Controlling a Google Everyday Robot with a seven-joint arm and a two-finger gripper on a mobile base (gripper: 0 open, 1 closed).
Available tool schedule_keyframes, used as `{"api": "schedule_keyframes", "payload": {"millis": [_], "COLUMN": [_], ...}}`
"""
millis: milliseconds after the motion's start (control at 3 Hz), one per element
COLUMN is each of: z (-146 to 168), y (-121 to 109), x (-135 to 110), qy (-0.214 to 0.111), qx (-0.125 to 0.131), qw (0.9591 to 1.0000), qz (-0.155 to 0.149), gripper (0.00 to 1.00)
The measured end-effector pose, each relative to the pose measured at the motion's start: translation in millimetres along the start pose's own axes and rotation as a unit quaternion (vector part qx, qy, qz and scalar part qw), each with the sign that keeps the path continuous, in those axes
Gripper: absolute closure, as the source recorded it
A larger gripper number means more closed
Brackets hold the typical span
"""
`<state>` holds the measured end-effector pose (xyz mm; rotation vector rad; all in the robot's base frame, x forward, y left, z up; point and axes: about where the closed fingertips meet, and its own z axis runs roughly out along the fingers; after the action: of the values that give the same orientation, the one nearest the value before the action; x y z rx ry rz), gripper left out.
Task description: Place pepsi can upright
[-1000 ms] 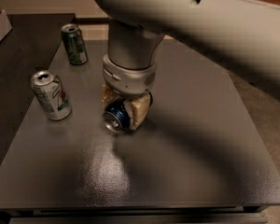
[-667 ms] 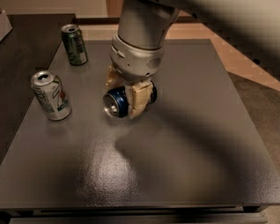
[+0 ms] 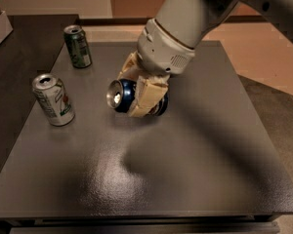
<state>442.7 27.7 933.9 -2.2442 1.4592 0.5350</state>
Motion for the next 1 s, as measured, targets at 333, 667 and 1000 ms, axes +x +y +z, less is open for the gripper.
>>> {"api": "schedule_keyframes", "payload": {"millis": [333,667,1000], "z": [-4.1,-4.5,-6.0], "y": [9.9,12.9,15.6], "x": [-0.2,3.7,6.0], "qy": [-0.079,-0.151,-0.213], "qx": [0.028,0.040,0.041], "qw": [0.9947,0.9814,0.9645], "qz": [0.060,0.111,0.150], "gripper": [1.00,1.00,1.00]}}
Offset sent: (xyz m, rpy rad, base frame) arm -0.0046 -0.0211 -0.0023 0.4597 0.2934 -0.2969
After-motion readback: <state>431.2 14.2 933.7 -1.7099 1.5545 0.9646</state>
